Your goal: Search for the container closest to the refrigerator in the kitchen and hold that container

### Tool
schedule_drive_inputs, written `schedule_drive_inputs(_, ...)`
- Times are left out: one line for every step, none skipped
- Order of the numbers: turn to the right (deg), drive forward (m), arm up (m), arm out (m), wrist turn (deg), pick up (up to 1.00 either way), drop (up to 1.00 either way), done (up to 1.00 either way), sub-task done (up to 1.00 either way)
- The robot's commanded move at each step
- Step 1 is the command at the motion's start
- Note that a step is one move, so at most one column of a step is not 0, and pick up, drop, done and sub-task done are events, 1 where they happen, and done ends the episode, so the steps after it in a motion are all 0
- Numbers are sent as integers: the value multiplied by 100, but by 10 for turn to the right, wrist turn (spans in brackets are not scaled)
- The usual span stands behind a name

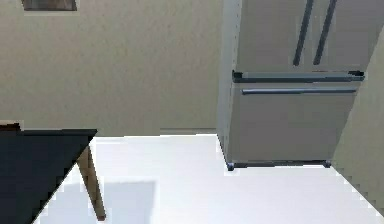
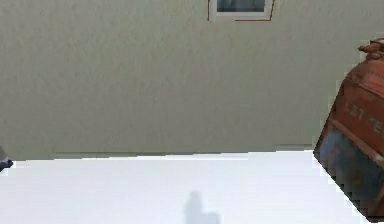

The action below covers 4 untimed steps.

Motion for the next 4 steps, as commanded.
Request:
schedule_drive_inputs(0, 100, 0, 0, 0, 0, 0, 0, 0)
schedule_drive_inputs(-270, 0, 0, 0, 0, 0, 0, 0, 0)
schedule_drive_inputs(0, 5, 0, 0, 0, 0, 0, 0, 0)
schedule_drive_inputs(-450, 0, 0, 0, 0, 0, 0, 0, 0)
